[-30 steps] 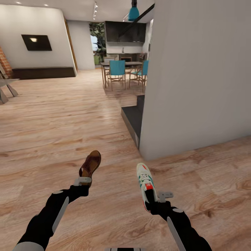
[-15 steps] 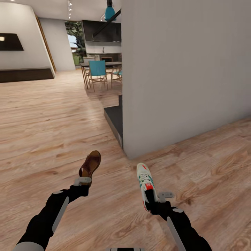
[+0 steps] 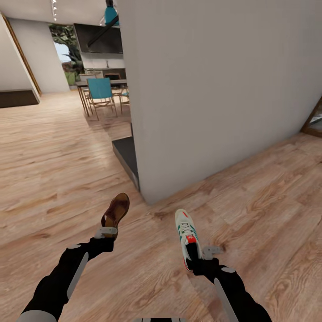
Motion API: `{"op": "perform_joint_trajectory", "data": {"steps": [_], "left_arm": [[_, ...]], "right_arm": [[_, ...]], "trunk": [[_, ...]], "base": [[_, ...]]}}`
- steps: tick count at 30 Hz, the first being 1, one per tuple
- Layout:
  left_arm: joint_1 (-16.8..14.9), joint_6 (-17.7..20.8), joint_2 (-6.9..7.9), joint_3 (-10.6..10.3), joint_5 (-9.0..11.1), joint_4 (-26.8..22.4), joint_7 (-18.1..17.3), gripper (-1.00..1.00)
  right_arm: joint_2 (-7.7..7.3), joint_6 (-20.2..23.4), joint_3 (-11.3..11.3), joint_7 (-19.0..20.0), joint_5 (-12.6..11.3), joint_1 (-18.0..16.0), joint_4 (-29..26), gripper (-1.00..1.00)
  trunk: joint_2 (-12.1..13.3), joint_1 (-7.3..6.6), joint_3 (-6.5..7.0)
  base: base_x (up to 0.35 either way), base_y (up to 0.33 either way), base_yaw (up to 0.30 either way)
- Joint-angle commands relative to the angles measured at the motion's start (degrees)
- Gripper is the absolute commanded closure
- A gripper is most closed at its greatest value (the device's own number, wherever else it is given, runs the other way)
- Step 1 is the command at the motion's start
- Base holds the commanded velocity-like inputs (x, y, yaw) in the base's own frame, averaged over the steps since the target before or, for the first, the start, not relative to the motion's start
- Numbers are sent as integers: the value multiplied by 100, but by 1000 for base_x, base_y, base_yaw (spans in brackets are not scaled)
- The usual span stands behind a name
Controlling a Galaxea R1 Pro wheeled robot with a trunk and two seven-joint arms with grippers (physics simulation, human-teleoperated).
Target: Pick up the two gym shoes and the two sandals from the corridor floor and place them onto the hallstand (shoe rack) in the corridor, making sure they are on the rack and not on the floor. Arrange them so the two gym shoes are next to each other and the two sandals are next to each other.
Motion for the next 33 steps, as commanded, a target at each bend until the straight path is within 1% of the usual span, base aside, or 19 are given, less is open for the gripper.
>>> {"op": "perform_joint_trajectory", "data": {"steps": [1, 5, 12, 14, 23, 27, 30, 33], "left_arm": [[0, 45, 0, 12, 34, -10, -30, 100], [1, 45, -1, 11, 34, -10, -30, 100], [0, 45, 0, 5, 34, -10, -30, 100], [1, 45, 0, 5, 34, -10, -30, 100], [0, 45, 0, 7, 34, -10, -30, 100], [1, 45, 0, 7, 34, -10, -30, 100], [0, 45, -2, 8, 34, -10, -30, 100], [1, 45, 0, 8, 34, -10, -30, 100]], "right_arm": [[1, 25, 0, -6, -38, -4, -4, 100], [1, 25, 0, -6, -38, -4, -4, 100], [1, 25, 0, -6, -38, -4, -4, 100], [1, 25, 0, -6, -38, -4, -4, 100], [1, 25, 0, -6, -38, -4, -4, 100], [1, 25, 0, -6, -38, -4, -4, 100], [1, 25, 0, -6, -38, -4, -4, 100], [1, 25, 0, -6, -38, -4, -4, 100]], "trunk": [[-2, -1, -5], [-2, -1, -5], [-2, -1, -5], [-2, -1, -5], [-2, -1, -5], [-2, -1, -5], [-2, -1, -5], [-2, -1, -3]], "base": [[0, -129, -300], [7, -221, -300], [55, -313, -300], [18, -143, -300], [2, -18, -298], [21, 0, -99], [201, 0, -62], [303, 0, -205]]}}
